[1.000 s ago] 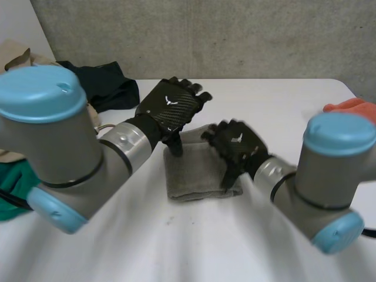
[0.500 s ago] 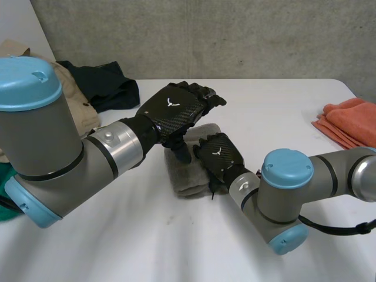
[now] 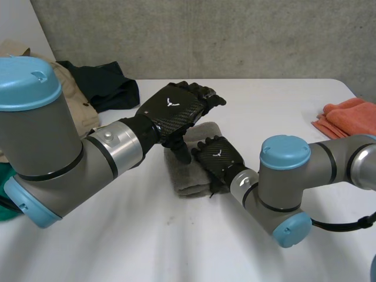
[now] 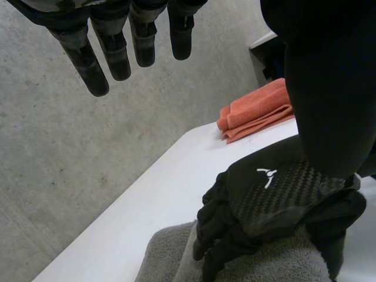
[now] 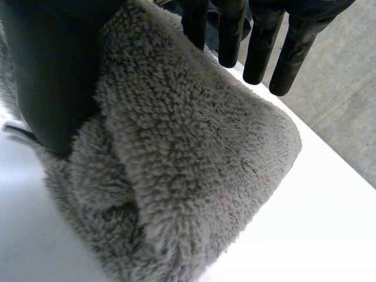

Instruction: Fold the laundry.

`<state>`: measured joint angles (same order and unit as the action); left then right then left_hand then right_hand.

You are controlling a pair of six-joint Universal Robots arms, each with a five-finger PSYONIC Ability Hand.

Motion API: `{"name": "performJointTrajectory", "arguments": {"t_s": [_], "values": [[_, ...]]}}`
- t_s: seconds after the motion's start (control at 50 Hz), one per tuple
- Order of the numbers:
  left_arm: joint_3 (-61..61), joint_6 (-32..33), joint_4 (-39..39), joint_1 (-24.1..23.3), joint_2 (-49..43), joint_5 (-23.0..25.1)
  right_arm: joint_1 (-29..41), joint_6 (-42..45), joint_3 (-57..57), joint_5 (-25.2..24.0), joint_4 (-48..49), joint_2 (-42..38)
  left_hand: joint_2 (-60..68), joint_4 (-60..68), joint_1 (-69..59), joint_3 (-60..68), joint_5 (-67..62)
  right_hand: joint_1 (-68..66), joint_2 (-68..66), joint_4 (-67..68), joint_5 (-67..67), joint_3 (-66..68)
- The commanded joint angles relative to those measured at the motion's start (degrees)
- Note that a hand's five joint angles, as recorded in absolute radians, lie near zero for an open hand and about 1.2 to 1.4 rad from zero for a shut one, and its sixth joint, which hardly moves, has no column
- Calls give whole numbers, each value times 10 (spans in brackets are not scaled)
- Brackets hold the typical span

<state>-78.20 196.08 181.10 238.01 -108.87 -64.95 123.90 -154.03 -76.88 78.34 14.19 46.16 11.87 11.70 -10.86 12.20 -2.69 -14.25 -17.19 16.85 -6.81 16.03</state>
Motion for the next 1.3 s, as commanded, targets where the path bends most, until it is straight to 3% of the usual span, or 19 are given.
{"name": "performJointTrajectory", "arguments": {"t_s": [0.02, 0.76, 0.82, 0.86, 0.92, 0.98, 1.08, 1.14, 1.2, 1.26, 1.3], "values": [[1, 0, 0, -1, 1, 0, -2, 0, -14, -9, -11, 12, 4, 5, -14, 0, 5, 10, 39, -36, 35, -27], [0, 1, 0, 6, 1, 0, -2, 3, 93, -9, -5, -63, 4, 5, -14, 0, 5, -152, -122, 126, -126, 134], [0, 1, 0, 7, 1, 0, -2, 5, 100, -9, -5, -69, 4, 5, -14, 0, 5, -219, -189, 193, -193, 201], [0, 1, 0, 6, 1, 0, -2, 5, 107, -10, -5, -74, 4, 5, -14, 0, 5, -338, -309, 312, -313, 320], [0, 1, 0, 6, 3, 0, -2, 3, 112, -10, -5, -77, 4, 5, -14, 0, 5, -312, -282, 286, -286, 294], [0, 0, 0, 7, 3, 0, -2, 1, 116, -9, -4, -77, 4, 5, -14, 0, 5, -156, -126, 130, -130, 138], [0, 0, 0, 7, 3, 1, -2, 2, 118, -9, -3, -79, 4, 5, -14, 0, 5, -160, -131, 134, -135, 142], [0, 0, 0, 9, 3, 1, -2, 4, 123, -10, -3, -84, 4, 5, -14, 0, 5, -269, -240, 243, -244, 251], [0, 0, 0, 9, 3, 0, -2, 3, 135, -15, -3, -92, 4, 5, -14, 0, 5, -543, -514, 517, -518, 525], [0, 0, 0, 10, 4, 0, -3, 1, 146, -11, 0, -93, 4, 5, -14, 0, 5, -657, -628, 631, -632, 639], [1, 0, 0, 11, 6, 0, -4, 1, 151, -8, 3, -90, 4, 5, -14, 0, 5, -657, -628, 632, -632, 640]]}}
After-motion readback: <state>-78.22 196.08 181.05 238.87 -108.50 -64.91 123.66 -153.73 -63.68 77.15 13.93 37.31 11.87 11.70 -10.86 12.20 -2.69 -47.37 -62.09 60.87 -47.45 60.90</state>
